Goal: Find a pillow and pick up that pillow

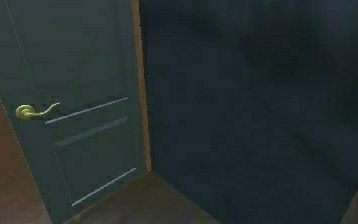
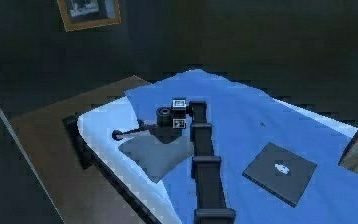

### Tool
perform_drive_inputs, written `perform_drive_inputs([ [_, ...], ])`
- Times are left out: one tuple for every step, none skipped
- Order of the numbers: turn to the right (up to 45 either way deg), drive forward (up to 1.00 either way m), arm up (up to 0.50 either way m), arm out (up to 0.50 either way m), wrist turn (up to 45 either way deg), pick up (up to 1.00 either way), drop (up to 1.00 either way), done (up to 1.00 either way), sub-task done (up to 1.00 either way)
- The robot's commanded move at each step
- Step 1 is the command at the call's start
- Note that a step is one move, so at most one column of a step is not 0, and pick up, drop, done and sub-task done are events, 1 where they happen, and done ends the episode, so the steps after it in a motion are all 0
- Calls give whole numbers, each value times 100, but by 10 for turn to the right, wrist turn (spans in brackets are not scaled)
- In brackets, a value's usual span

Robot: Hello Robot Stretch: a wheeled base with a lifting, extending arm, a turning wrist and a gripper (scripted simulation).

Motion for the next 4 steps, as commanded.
perform_drive_inputs([
  [0,0,0,0,240,0,0,0,0],
  [0,0,-30,0,0,0,0,0,0],
  [0,0,0,0,0,100,0,0,0],
  [0,0,10,0,0,0,0,0,0],
])
